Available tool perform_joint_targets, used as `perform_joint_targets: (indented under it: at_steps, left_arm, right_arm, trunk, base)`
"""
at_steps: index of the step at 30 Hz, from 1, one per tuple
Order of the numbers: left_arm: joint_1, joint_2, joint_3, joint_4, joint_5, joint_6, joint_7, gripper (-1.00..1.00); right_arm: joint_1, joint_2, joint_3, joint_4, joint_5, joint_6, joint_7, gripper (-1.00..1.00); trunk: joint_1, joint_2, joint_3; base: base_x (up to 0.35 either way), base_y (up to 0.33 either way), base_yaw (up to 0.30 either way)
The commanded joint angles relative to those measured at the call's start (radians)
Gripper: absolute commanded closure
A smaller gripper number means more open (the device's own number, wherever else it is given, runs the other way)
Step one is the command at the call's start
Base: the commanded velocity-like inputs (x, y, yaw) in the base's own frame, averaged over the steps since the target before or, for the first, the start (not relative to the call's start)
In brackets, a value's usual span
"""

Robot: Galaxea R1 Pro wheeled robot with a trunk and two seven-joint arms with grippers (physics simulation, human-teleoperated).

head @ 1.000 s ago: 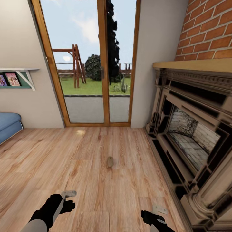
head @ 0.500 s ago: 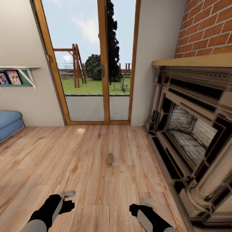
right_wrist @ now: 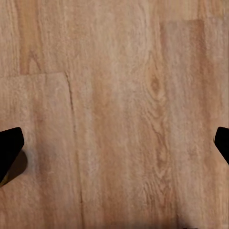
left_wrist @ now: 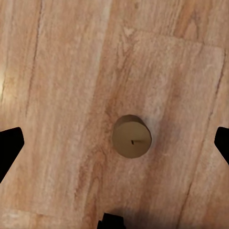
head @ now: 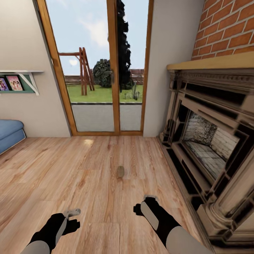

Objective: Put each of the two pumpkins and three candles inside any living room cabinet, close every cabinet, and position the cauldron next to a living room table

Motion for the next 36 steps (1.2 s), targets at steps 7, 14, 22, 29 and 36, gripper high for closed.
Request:
perform_joint_targets:
  at_steps: [7,14,22,29,36]
  left_arm:
    - [0.0,-0.002,0.0,0.0,0.0,0.0,0.0,-1.0]
    - [0.0,-0.004,0.0,0.0,0.0,0.0,0.0,-1.0]
    - [0.0,-0.005,-0.001,0.0,0.0,0.001,0.0,-1.0]
    - [0.0,-0.005,-0.001,0.0,0.0,0.0,0.0,-1.0]
    - [0.0,-0.005,-0.001,0.0,0.0,-0.002,0.0,-1.0]
  right_arm:
    - [0.004,0.0,0.0,-0.03,0.0,0.01,-0.003,-1.0]
    - [0.004,0.0,0.0,-0.031,0.0,0.007,-0.004,-1.0]
    - [0.004,0.0,0.0,-0.032,0.0,0.003,-0.004,-1.0]
    - [0.004,0.0,0.0,-0.032,0.001,0.002,-0.004,-1.0]
    - [0.006,0.0,0.0,-0.032,0.001,0.001,-0.002,-1.0]
  trunk:
    - [0.027,-0.049,-0.021]
    - [0.054,-0.098,-0.043]
    - [0.084,-0.154,-0.068]
    - [0.111,-0.203,-0.09]
    - [0.138,-0.252,-0.112]
  base:
    - [0.0,0.0,0.132]
    - [0.0,0.0,0.229]
    - [-0.139,0.03,0.03]
    - [-0.055,0.009,0.001]
    - [-0.003,0.001,0.0]
